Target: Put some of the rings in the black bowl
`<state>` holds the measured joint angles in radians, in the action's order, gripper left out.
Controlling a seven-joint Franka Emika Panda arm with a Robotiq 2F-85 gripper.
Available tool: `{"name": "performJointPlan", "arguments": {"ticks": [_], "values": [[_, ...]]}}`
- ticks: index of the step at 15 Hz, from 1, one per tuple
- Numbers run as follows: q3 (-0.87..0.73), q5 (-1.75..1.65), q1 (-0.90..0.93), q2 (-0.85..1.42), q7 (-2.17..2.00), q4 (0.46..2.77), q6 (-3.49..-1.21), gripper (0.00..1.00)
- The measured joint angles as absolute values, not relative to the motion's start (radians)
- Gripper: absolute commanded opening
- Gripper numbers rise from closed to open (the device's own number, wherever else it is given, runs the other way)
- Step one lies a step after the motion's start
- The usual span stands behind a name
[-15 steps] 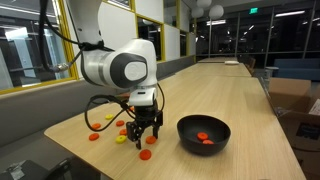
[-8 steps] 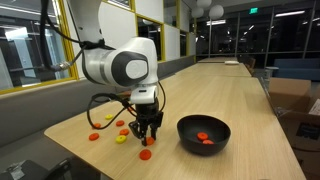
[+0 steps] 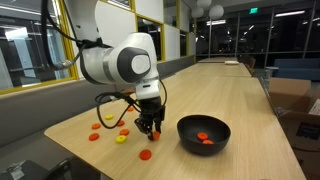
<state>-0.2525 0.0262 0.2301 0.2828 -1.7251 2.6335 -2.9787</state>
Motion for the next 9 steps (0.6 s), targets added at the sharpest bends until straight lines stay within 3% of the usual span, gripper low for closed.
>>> {"name": "performJointPlan", "arguments": {"ticks": [9], "values": [[-0.500,-0.291,0.387,0.180,-1.797,2.620,-2.963,0.17]]}}
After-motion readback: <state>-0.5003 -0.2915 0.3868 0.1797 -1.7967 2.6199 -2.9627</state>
